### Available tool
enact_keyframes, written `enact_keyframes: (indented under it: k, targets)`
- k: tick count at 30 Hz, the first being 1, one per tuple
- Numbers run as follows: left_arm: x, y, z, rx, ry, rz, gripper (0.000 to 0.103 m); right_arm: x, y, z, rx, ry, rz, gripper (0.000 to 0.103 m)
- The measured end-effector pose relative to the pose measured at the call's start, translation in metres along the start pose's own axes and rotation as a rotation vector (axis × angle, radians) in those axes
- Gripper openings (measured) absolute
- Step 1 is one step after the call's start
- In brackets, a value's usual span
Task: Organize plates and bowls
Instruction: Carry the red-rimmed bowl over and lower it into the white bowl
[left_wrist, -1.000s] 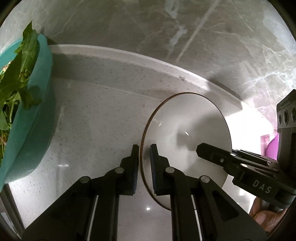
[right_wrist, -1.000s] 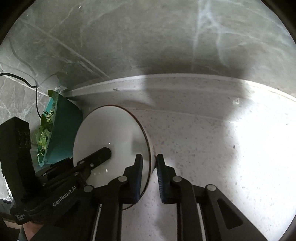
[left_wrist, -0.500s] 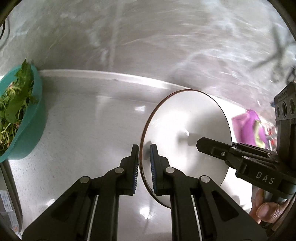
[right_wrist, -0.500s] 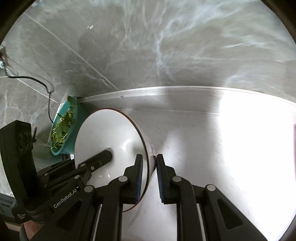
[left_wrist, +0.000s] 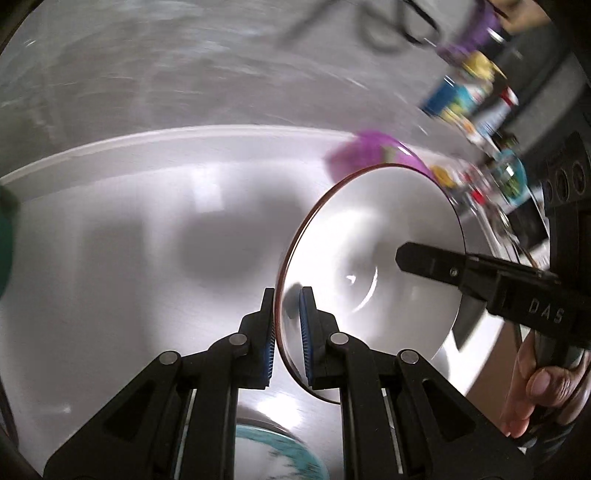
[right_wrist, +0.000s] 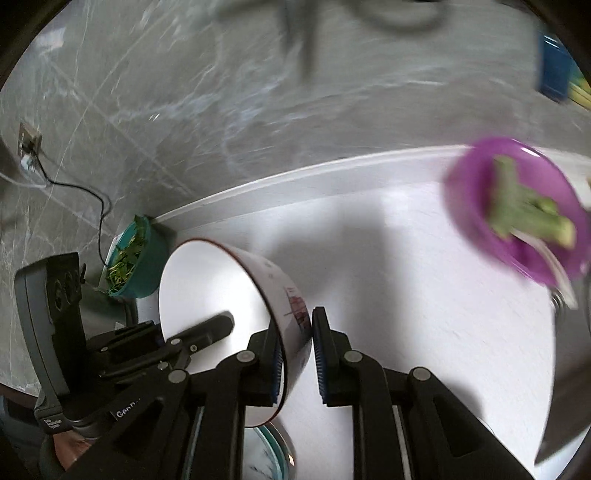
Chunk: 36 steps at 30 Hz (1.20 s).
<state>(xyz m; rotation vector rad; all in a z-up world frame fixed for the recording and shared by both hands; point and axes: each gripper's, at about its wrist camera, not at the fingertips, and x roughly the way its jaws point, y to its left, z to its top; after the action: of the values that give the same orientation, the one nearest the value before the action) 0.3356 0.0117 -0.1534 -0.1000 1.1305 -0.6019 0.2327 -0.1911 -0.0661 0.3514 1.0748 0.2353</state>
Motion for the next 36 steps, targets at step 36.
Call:
enact_keyframes:
  k: [36]
  targets:
    - [0.075, -0.179, -0.173, 0.099, 0.204, 0.073, 0.012, -0.059, -0.158, -0.155, 0.136, 0.118, 0.024, 0.018]
